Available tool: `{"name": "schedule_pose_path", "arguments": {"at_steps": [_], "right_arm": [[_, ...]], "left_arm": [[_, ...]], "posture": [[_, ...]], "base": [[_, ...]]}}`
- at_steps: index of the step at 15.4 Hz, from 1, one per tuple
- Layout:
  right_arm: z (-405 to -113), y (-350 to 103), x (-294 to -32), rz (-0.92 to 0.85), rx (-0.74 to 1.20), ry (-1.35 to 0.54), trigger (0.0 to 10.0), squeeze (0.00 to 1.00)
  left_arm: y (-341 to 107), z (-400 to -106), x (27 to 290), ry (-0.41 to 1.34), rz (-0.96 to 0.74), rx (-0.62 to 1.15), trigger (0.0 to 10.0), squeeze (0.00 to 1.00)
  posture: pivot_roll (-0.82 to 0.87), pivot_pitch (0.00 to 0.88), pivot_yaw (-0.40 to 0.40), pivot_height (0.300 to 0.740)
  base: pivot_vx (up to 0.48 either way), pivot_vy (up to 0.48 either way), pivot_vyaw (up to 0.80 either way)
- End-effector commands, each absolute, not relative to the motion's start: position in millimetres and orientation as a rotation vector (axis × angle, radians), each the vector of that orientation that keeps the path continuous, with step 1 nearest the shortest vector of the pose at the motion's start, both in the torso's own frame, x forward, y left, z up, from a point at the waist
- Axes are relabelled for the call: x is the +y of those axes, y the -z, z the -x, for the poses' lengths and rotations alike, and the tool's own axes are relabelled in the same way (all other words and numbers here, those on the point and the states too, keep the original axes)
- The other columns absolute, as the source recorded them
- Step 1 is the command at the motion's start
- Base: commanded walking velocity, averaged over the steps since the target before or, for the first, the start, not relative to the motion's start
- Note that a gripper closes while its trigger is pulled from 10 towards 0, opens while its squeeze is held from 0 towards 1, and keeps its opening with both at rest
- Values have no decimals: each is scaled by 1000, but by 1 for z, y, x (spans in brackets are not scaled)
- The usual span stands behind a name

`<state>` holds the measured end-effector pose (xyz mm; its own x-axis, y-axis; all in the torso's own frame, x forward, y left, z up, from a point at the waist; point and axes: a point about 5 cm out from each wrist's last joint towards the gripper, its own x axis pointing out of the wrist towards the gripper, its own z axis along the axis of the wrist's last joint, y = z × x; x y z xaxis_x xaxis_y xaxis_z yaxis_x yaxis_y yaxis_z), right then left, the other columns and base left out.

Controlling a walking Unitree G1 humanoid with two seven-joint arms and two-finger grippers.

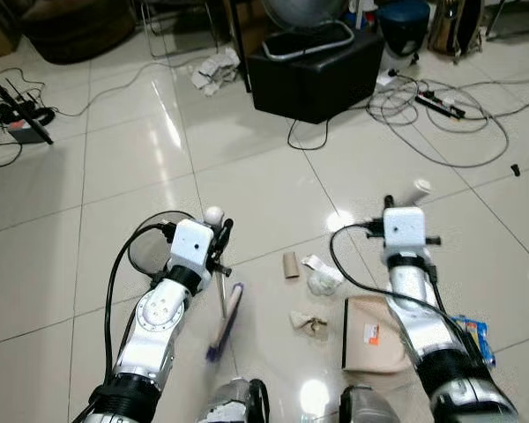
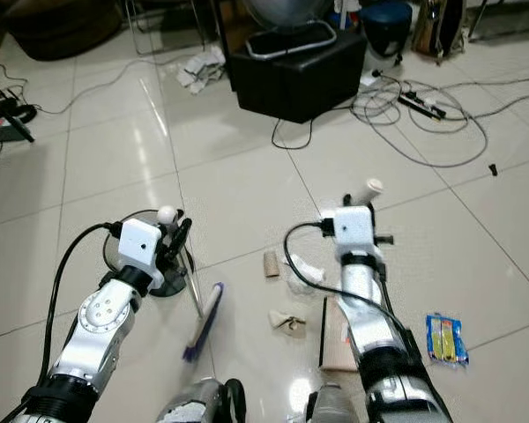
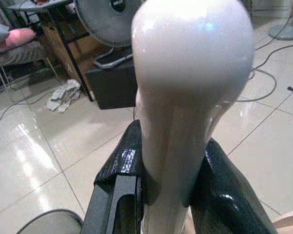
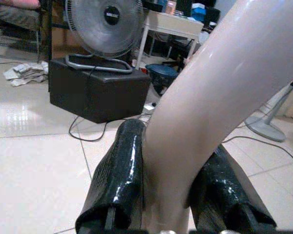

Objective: Sweep floor

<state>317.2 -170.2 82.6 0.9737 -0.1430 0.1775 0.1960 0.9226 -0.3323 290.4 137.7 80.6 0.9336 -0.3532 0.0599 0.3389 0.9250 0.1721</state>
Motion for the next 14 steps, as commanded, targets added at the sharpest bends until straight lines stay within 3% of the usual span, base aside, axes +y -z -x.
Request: {"name": "schedule_pose_path", "arguments": {"at_steps": [1, 9, 14], "right_arm": [[-316, -77, -161, 354, -148, 151, 10000, 0], [-328, -87, -142, 198, -174, 175, 10000, 0], [-330, -87, -146, 164, -172, 190, 10000, 0]], "left_arm": [[-79, -285, 137, 361, -162, -79, 10000, 0], [-89, -277, 115, 512, 117, -4, 10000, 0], [-107, -279, 114, 469, 225, -32, 10000, 0]], "posture": [[127, 255, 153, 740], [134, 249, 148, 740], [139, 234, 142, 740]], "base": [[0, 0, 0], [0, 0, 0], [0, 0, 0]]}}
